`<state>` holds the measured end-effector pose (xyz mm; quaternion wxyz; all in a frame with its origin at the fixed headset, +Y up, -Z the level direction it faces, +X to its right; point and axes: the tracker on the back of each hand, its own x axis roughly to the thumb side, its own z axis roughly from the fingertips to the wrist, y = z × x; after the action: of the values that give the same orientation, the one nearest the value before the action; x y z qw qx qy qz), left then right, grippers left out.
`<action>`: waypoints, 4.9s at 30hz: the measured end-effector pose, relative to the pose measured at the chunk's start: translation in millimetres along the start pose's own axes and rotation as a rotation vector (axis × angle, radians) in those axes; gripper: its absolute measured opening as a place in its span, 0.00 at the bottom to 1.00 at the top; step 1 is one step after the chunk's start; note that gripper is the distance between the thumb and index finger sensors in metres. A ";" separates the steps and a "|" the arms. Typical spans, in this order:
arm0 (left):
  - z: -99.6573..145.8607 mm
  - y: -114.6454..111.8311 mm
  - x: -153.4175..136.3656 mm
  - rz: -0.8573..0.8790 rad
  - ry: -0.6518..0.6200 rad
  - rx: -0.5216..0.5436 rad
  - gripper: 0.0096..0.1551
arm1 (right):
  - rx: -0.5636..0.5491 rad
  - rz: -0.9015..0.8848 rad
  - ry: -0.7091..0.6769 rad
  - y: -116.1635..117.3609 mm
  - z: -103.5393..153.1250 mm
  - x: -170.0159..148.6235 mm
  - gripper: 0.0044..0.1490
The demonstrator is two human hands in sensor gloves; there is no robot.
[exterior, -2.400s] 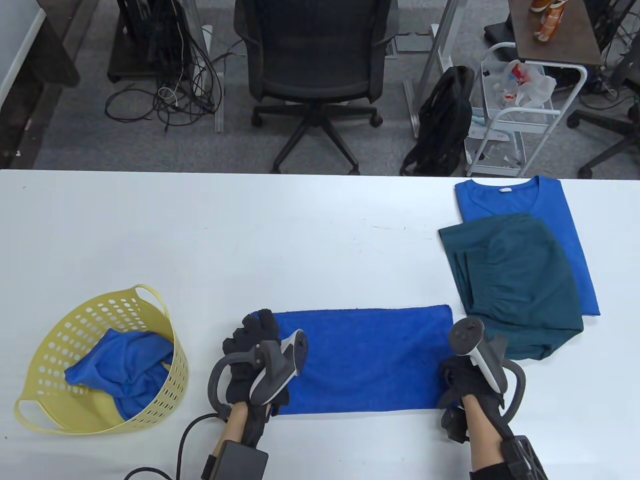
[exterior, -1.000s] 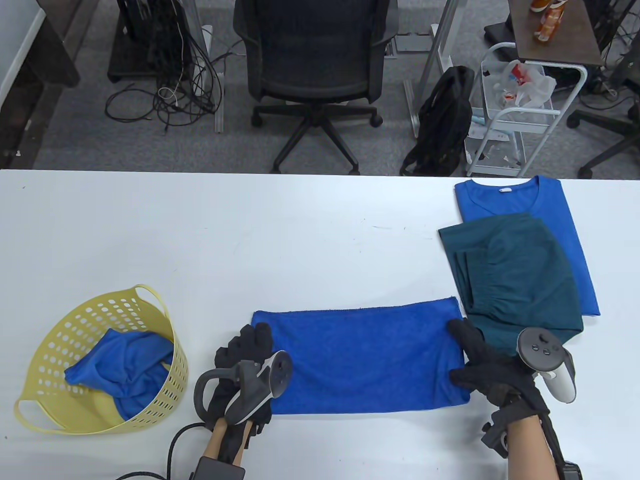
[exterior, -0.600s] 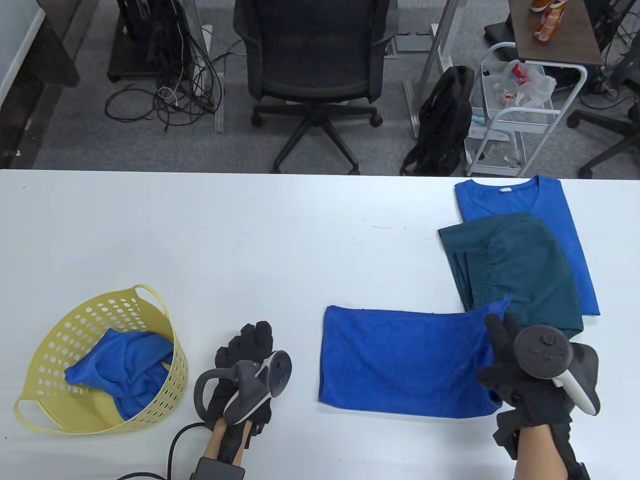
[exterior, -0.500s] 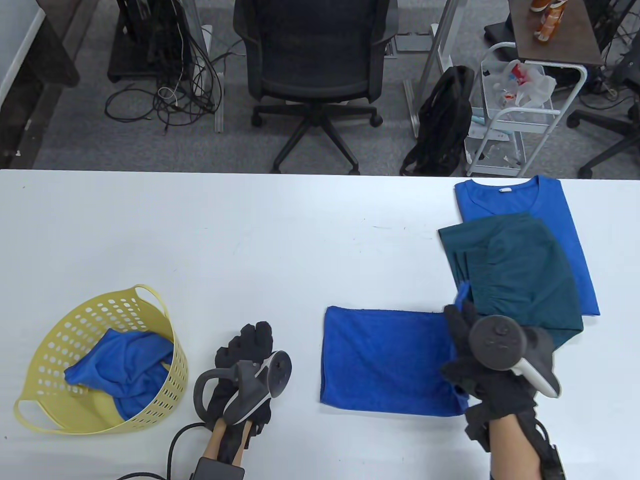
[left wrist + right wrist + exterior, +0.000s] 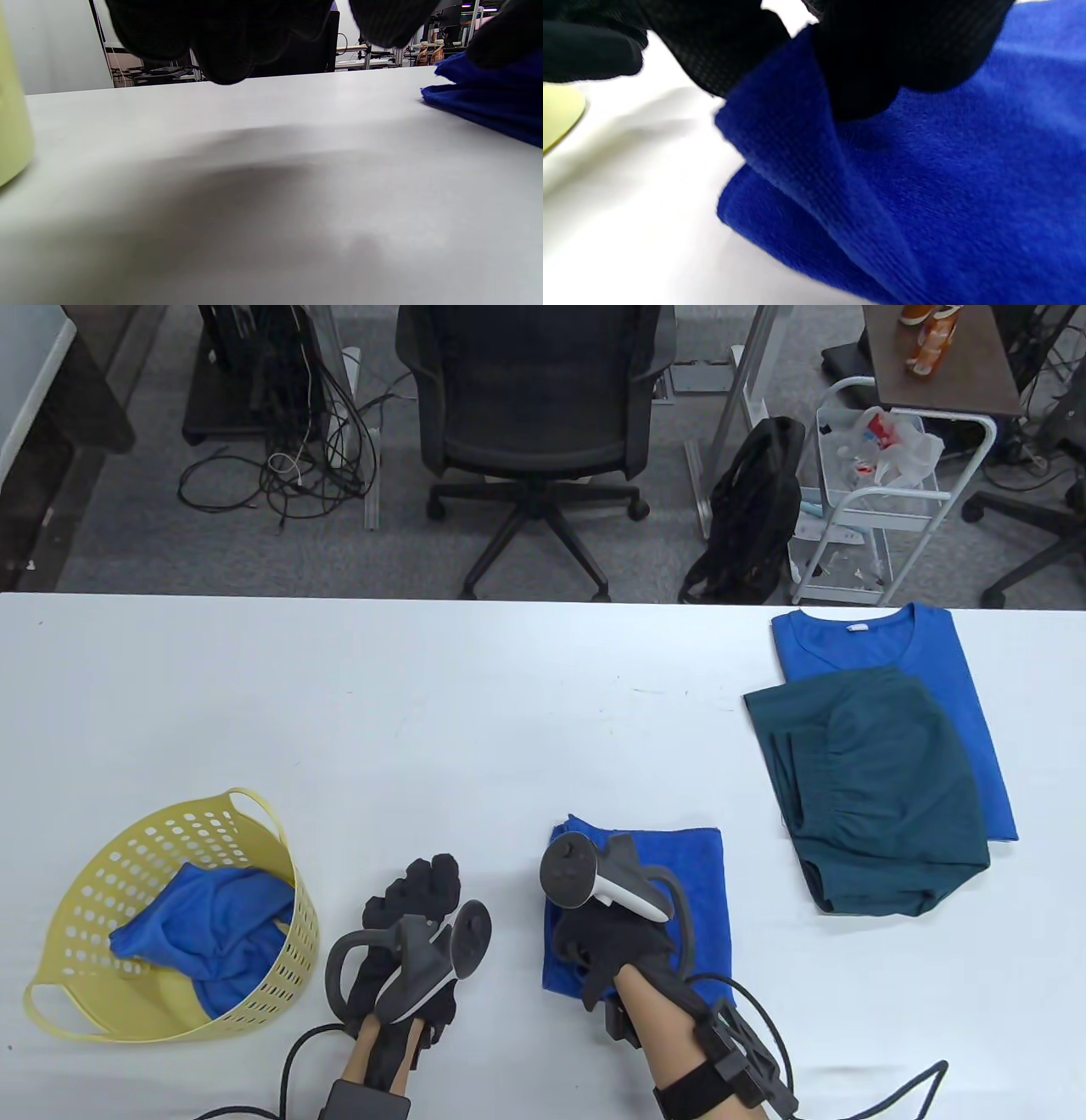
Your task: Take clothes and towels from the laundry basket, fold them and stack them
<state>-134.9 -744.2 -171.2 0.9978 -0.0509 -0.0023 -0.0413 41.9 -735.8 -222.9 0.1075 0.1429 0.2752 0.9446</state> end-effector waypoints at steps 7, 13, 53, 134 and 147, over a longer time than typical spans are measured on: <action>-0.8 -1.2 -0.3 -0.009 0.000 -0.033 0.45 | 0.121 -0.252 -0.141 -3.2 -3.5 -11.0 0.53; -16.8 11.6 6.7 0.172 -0.031 -0.098 0.44 | -0.352 -0.321 0.170 -58.6 36.8 -114.5 0.33; -147.1 146.9 191.8 0.328 -0.278 -0.009 0.60 | -0.763 -0.351 0.576 -159.5 103.4 -265.7 0.57; 33.9 173.3 123.0 0.118 -0.363 0.417 0.16 | -0.391 -0.836 -0.572 -25.7 94.4 -148.5 0.67; 33.3 98.6 102.5 0.545 -0.456 0.484 0.28 | -0.325 -0.725 -0.549 -13.6 89.3 -124.8 0.59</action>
<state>-24.7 -651.4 -147.2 0.9293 0.1782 -0.2191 0.2381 189.7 -716.1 -184.6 0.5196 0.2628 0.1177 0.8044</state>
